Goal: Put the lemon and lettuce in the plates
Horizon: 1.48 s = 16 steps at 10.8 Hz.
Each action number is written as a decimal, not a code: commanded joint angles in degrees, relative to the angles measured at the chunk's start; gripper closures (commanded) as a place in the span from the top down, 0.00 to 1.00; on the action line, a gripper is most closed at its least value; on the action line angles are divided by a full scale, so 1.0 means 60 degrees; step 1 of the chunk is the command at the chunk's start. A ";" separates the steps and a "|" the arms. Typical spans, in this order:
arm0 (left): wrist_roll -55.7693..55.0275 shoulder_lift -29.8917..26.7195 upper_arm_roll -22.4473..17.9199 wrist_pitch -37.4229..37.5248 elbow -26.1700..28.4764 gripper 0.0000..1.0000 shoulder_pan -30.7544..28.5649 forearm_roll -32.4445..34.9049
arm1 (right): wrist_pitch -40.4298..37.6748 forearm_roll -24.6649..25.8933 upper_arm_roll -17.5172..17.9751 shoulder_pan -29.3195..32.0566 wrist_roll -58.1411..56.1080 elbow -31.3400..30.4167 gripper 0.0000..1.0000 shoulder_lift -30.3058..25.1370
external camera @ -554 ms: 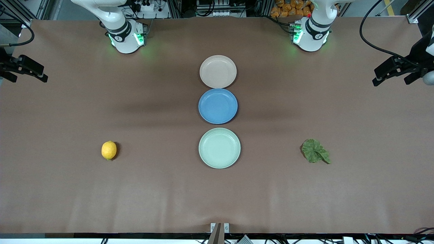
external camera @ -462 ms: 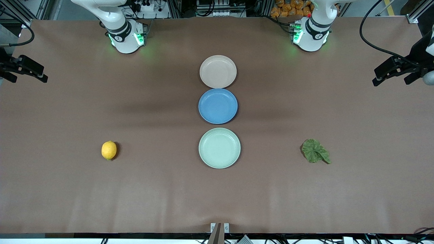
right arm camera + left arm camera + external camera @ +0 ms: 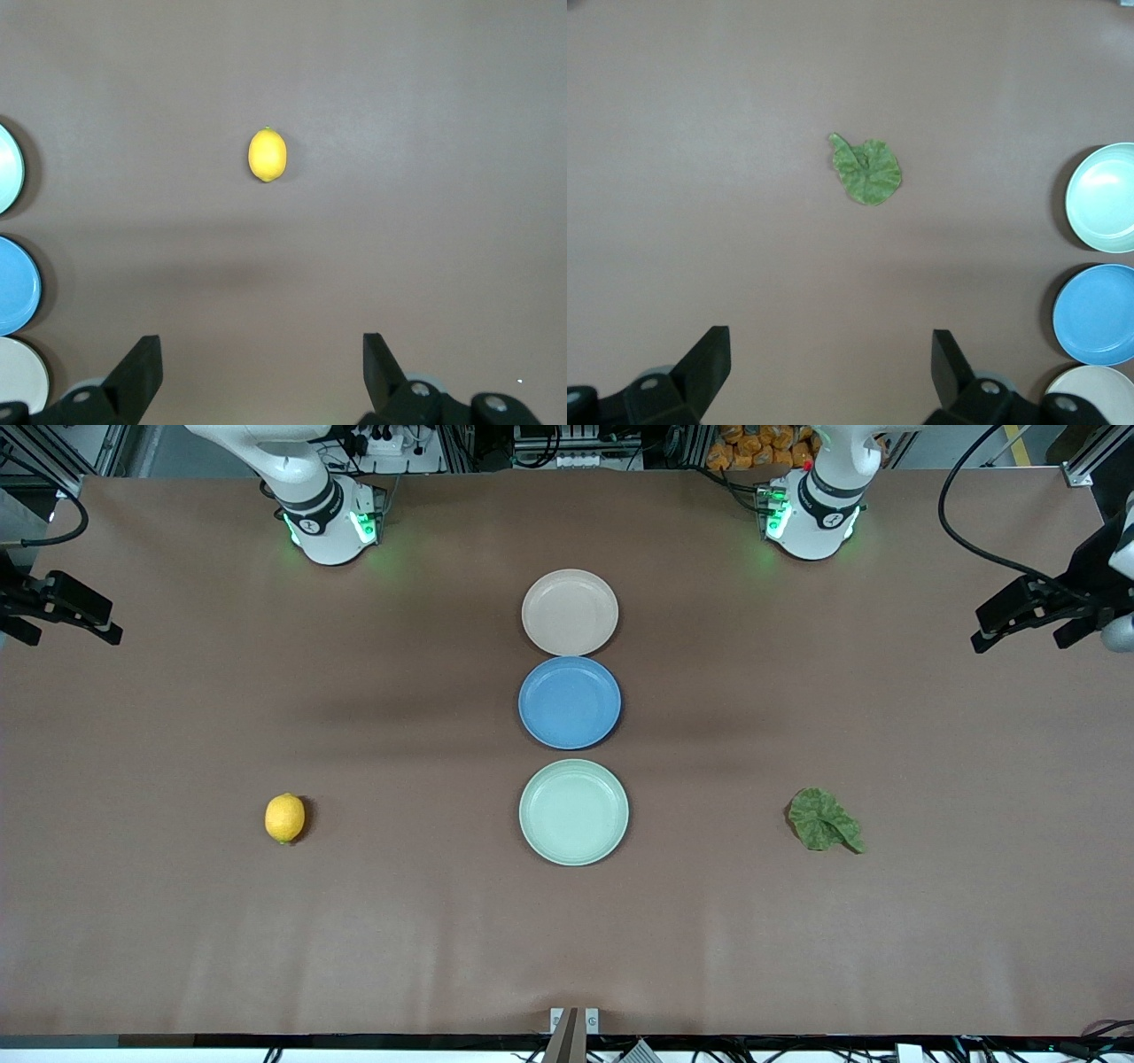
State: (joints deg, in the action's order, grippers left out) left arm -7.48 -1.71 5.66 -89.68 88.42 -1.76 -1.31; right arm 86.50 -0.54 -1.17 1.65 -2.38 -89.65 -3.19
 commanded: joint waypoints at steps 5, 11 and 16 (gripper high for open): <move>0.0207 0.1951 0.0038 -0.1513 0.0159 1.00 0.0030 0.0232 | 0.1152 -0.0085 0.0034 -0.0012 -0.0073 -0.1506 1.00 -0.0054; 0.0105 0.3973 0.0097 -0.3564 0.0336 1.00 0.0133 0.0232 | 0.4287 -0.0100 0.0034 -0.0144 -0.0087 -0.3194 1.00 0.1304; 0.0090 0.5380 0.0097 -0.5267 0.0527 1.00 0.0250 0.0495 | 0.6206 -0.0129 0.0034 -0.0173 0.0044 -0.2829 1.00 0.3443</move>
State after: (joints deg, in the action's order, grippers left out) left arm -7.45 27.77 6.17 -119.40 91.93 -0.84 -0.35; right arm 121.87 -0.67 -0.91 0.68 -2.58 -109.35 12.18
